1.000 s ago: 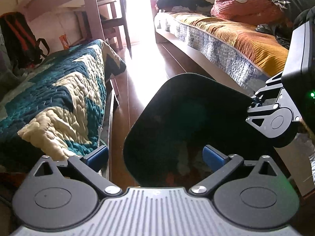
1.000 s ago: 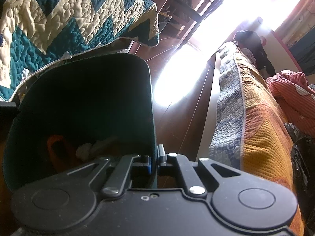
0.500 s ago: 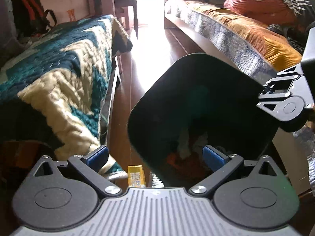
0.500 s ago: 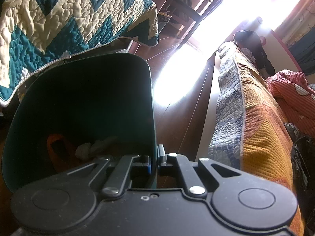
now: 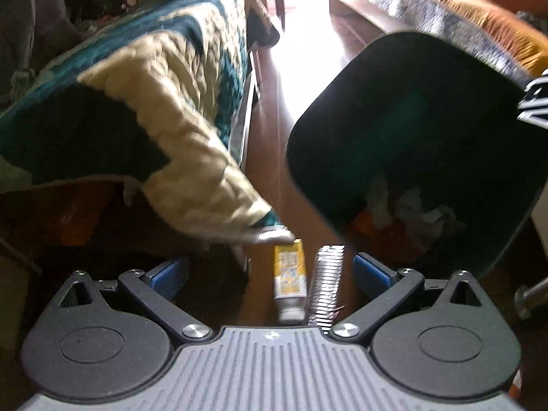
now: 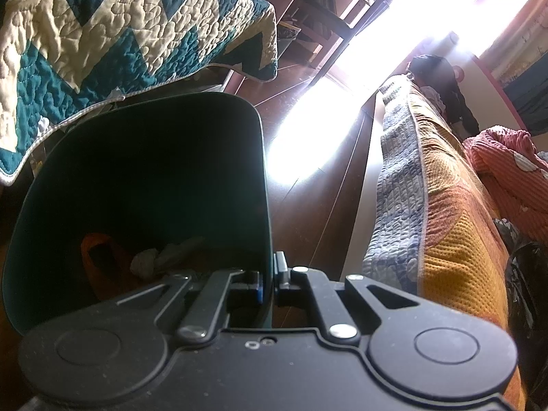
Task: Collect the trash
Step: 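Lower the left gripper toward the stack of clear plastic cups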
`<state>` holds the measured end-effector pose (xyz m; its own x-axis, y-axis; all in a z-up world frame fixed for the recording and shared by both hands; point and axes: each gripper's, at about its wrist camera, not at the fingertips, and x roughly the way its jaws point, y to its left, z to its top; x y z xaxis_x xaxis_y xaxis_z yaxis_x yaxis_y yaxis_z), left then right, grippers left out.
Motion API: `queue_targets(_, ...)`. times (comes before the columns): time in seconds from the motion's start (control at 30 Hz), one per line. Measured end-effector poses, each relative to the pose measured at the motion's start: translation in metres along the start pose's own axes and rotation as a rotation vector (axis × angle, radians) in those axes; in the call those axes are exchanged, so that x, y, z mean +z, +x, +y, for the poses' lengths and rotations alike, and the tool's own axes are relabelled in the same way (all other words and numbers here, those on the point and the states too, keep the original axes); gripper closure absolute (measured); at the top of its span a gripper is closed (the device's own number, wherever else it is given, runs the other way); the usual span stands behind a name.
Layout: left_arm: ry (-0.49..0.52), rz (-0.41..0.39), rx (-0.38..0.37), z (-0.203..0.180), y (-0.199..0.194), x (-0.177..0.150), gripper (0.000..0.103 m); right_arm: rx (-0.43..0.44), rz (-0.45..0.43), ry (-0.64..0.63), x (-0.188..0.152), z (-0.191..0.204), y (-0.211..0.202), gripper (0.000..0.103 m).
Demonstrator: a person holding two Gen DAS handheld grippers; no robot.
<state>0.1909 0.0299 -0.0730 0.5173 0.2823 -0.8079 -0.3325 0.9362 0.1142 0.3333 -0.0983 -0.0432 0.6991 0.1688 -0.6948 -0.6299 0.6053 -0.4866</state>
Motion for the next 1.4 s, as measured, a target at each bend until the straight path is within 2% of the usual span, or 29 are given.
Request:
queue_targets(0.43, -0.044, 0.171, 0.022, -0.002, 0.062, -0.02, 0.0, 0.005, 0.01, 0.004, 0.001, 0.001, 0.004, 0.098)
queue_targets(0.67, -0.061, 0.267, 0.01, 0.003, 0.091, -0.042, 0.0, 0.009, 0.011, 0.002, 0.002, 0.003, 0.004, 0.098)
queue_targets(0.77, -0.051, 0.3, 0.031, 0.002, 0.105, -0.054, 0.001, 0.011, 0.01, -0.002, 0.002, 0.004, 0.003, 0.098)
queue_targets(1.03, 0.031, 0.317, 0.027, -0.015, 0.134, -0.078, 0.001, 0.006, 0.02, -0.005, 0.003, 0.005, 0.005, 0.099)
queue_targets(1.4, 0.064, 0.336, -0.029, -0.034, 0.158, -0.095, 0.002, -0.002, 0.043, 0.019, 0.005, 0.0, 0.013, 0.1)
